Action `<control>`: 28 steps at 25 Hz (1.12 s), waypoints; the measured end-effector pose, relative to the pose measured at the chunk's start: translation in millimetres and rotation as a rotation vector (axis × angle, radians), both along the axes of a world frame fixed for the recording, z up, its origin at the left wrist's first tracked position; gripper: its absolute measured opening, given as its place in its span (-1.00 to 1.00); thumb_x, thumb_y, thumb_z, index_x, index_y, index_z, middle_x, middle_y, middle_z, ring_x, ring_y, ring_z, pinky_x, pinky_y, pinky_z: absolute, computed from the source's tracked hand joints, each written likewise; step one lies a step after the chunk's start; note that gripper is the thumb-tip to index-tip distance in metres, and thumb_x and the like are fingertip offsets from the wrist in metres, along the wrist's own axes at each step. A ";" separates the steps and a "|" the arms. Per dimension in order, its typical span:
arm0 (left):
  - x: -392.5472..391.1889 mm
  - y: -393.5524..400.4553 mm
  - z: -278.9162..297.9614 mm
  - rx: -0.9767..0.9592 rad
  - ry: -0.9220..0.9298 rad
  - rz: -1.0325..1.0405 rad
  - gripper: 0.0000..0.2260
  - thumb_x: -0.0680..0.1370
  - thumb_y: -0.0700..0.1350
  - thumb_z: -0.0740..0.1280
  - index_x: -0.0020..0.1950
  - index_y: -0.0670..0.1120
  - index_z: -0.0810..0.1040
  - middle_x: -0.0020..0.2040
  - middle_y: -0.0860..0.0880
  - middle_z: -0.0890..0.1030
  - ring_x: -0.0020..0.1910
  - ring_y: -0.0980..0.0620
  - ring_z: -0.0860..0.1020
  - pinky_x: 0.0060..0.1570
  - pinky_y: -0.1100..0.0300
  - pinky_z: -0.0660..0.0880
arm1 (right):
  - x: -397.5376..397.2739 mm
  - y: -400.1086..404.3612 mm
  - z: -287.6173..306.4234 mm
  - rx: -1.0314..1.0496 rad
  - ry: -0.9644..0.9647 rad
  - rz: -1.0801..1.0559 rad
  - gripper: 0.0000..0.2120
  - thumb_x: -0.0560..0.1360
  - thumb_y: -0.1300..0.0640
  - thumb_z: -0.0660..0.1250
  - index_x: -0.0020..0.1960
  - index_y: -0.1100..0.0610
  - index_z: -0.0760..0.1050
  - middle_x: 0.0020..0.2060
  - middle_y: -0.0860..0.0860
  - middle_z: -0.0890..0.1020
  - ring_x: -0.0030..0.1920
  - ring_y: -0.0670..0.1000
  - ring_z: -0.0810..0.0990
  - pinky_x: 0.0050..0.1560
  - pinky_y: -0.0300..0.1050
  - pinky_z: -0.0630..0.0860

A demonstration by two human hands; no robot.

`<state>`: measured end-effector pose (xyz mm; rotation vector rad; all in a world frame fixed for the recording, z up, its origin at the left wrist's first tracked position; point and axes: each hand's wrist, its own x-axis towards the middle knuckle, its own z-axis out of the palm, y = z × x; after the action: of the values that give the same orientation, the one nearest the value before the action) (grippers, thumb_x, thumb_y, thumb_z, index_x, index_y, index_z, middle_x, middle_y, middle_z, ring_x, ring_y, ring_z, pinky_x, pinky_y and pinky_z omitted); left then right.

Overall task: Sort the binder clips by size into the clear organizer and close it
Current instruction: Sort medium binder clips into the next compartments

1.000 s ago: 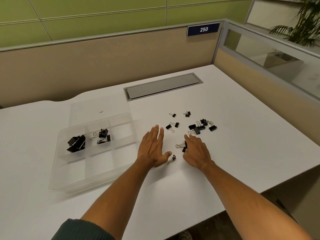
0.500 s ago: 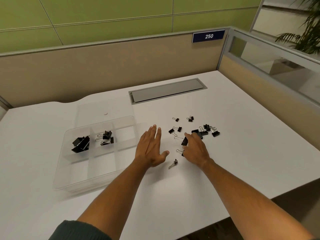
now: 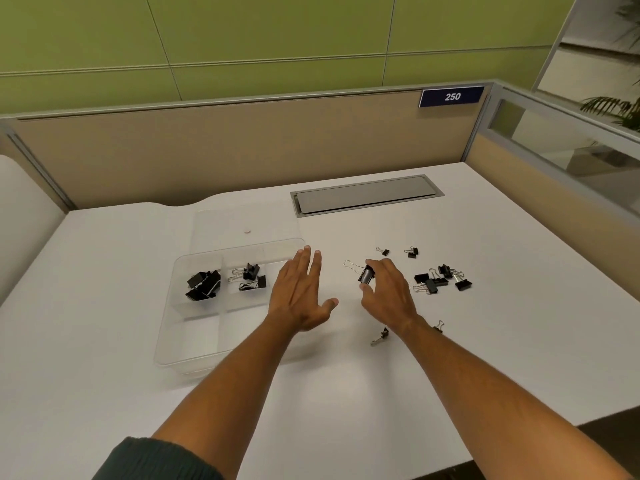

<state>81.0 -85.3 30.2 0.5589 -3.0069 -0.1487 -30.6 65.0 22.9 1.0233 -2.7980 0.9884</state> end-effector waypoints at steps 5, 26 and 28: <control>28.9 -36.9 4.5 -0.002 0.022 0.076 -0.14 0.51 0.34 0.11 0.58 -0.09 -0.22 0.58 -0.15 -0.19 0.57 -0.09 -0.17 0.51 -0.01 -0.16 | 22.0 -41.5 5.1 -0.053 0.022 0.061 -0.60 0.43 0.21 0.40 0.25 0.22 0.47 0.11 0.10 0.56 0.11 0.09 0.56 0.14 -0.09 0.49; 126.0 -151.9 -13.5 0.023 0.018 0.273 -0.10 0.49 0.39 0.09 0.57 -0.11 -0.23 0.58 -0.16 -0.19 0.57 -0.11 -0.18 0.52 -0.01 -0.14 | 94.8 -194.0 -9.4 0.076 -0.133 0.311 -0.51 0.48 0.30 0.37 0.39 0.18 0.39 0.36 0.15 0.44 0.33 0.13 0.46 0.32 0.07 0.45; 126.7 -154.3 -14.7 0.029 0.015 0.271 -0.10 0.49 0.39 0.09 0.57 -0.11 -0.24 0.58 -0.16 -0.21 0.57 -0.11 -0.19 0.52 0.00 -0.15 | 94.7 -194.2 -9.7 0.075 -0.112 0.308 -0.46 0.48 0.34 0.33 0.43 0.16 0.34 0.42 0.14 0.38 0.39 0.12 0.39 0.36 0.08 0.40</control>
<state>207.7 -239.5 15.5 0.9541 -2.8812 -0.1771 64.1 -129.3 13.2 1.4886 -2.8421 0.9986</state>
